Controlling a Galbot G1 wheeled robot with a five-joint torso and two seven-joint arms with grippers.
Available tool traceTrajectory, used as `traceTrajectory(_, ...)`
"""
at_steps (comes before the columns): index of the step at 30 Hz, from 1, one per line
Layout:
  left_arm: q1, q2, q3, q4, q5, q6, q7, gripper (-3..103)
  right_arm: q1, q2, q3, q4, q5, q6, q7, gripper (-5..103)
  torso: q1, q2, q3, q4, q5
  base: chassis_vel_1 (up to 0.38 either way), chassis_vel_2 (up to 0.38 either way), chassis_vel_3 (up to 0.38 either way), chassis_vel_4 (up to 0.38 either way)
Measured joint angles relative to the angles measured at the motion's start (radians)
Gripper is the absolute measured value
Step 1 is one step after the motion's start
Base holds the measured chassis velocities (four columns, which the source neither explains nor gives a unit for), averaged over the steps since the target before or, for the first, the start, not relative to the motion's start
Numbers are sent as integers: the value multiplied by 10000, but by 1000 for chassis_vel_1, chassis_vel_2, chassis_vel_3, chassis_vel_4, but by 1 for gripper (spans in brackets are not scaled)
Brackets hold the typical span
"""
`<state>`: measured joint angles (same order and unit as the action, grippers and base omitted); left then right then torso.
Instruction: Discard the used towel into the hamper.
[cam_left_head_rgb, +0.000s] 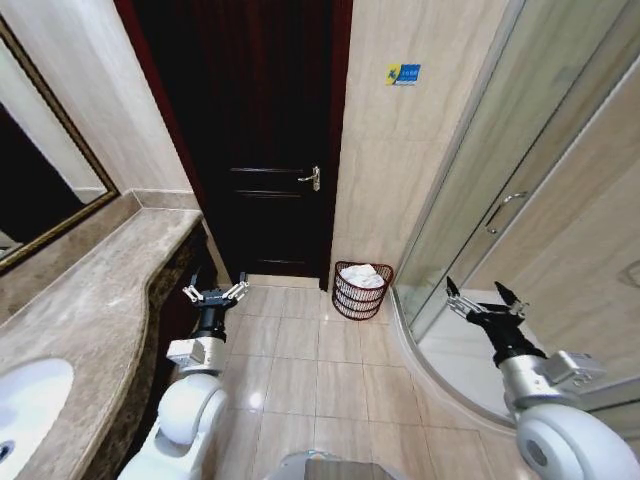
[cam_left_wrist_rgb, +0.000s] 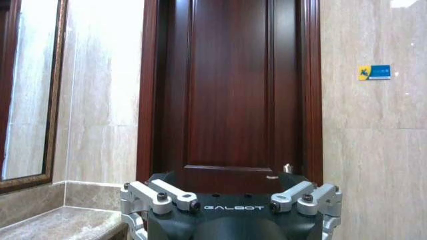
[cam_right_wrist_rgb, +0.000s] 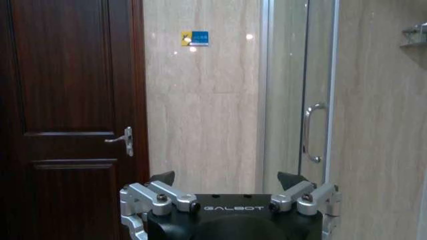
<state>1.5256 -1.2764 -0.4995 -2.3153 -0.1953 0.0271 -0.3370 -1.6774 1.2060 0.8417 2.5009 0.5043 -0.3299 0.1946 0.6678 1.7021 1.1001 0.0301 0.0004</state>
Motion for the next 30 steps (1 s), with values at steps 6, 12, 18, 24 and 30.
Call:
traceTrajectory(6,-43,5,-40,53,-22,12,106,100,24,5,-107,0,-124,15,28,100,-8,-8,-6,5,-4,90,-82,-89,94)
traceTrajectory(12,-56,-4,-140,125,-10,112,284,100,-14,31,-79,-2,-171,78,32,100,-9,-15,-9,3,-3,85,-85,-92,80)
traceTrajectory(18,-232,13,-126,210,-85,182,341,100,-22,100,-157,-6,-282,140,72,100,-17,-17,-13,2,-5,31,-46,-49,37)
traceTrajectory(24,-438,77,77,213,-509,229,429,100,-60,331,-64,-16,-589,-111,245,100,-12,-25,-12,2,-5,0,0,0,0)
traceTrajectory(30,-327,71,645,246,-834,839,575,100,-134,1187,-140,-516,-1410,124,-75,100,-15,-25,-16,3,-3,0,0,0,0)
